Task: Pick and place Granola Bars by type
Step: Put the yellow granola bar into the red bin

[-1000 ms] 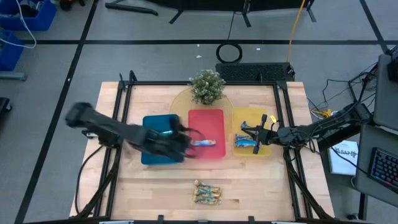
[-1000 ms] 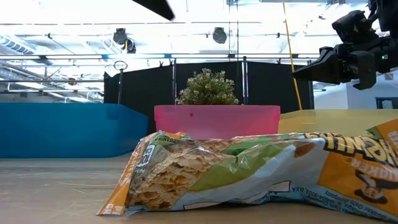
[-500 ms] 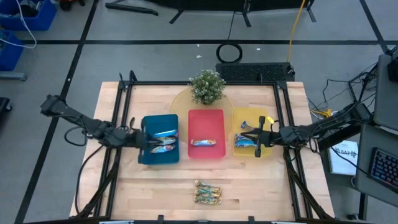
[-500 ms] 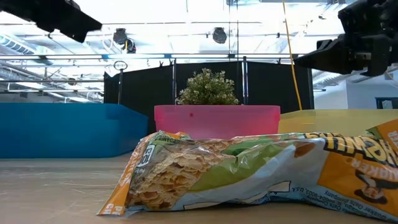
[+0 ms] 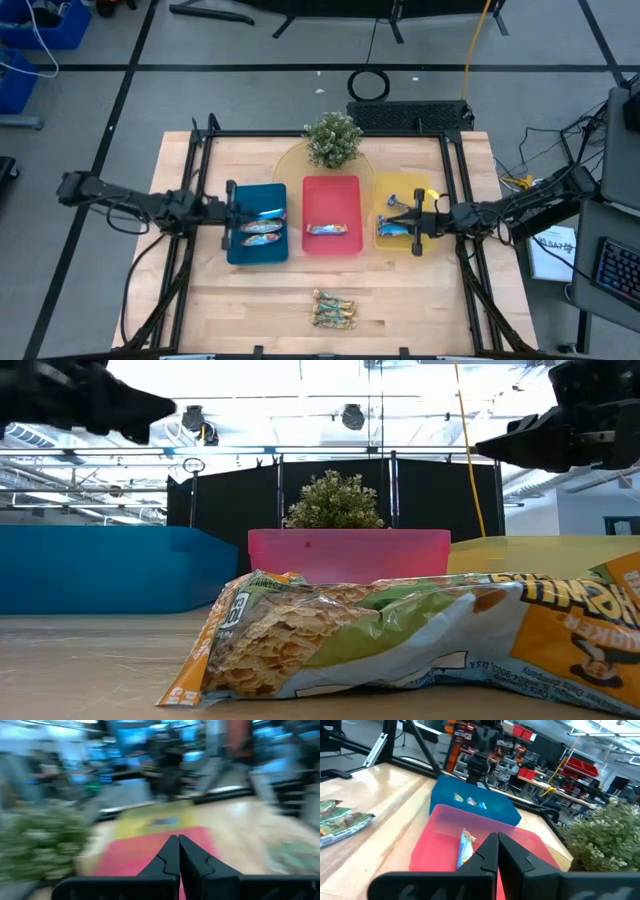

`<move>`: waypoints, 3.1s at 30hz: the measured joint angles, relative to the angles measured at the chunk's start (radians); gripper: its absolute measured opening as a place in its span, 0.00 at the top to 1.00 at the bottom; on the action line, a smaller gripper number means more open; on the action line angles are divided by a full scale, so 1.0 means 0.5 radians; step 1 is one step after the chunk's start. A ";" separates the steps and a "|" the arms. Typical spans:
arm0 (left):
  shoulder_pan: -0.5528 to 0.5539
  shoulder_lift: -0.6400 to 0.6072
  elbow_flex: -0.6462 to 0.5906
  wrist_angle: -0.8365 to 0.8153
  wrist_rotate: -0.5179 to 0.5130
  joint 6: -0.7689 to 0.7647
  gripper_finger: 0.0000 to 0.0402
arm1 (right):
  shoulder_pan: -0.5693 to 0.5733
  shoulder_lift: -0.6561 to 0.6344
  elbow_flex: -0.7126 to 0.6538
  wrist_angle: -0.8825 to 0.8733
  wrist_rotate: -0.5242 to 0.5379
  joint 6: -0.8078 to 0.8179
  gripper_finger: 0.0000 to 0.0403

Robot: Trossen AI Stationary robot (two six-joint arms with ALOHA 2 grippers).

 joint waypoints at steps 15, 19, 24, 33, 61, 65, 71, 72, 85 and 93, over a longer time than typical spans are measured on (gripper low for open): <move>-0.156 -0.124 -0.090 -0.186 -0.220 -0.175 0.99 | 0.001 0.004 0.000 0.011 -0.012 0.100 1.00; -0.199 -0.077 -0.090 -0.203 -0.470 -0.267 0.97 | 0.001 0.005 0.000 0.094 -0.012 0.082 1.00; -0.280 -0.055 -0.090 -0.095 -0.462 -0.252 0.95 | 0.062 0.085 0.202 -0.030 0.052 0.018 1.00; -0.387 -0.052 -0.090 -0.078 -0.490 -0.247 0.98 | 0.427 0.989 1.292 -1.065 0.590 0.237 1.00; -0.390 -0.039 -0.133 -0.055 -0.671 -0.055 0.90 | 0.656 2.527 2.425 -1.711 0.015 1.374 0.67; -0.390 -0.039 -0.133 -0.055 -0.671 -0.055 0.90 | 0.663 2.560 2.424 -1.659 -0.064 1.333 0.54; -0.390 -0.039 -0.133 -0.060 -0.671 -0.072 0.90 | 0.663 2.621 2.424 -1.588 -0.060 1.326 0.46; -0.390 -0.039 -0.133 -0.064 -0.671 -0.086 0.90 | 0.663 2.630 2.424 -1.595 -0.059 1.327 0.46; -0.390 -0.039 -0.134 -0.068 -0.669 -0.210 0.90 | 0.641 2.635 2.291 -1.532 -0.002 1.346 0.51; -0.390 -0.039 -0.134 -0.085 -0.668 -0.250 0.90 | 0.592 2.634 2.098 -1.331 -0.110 1.370 0.51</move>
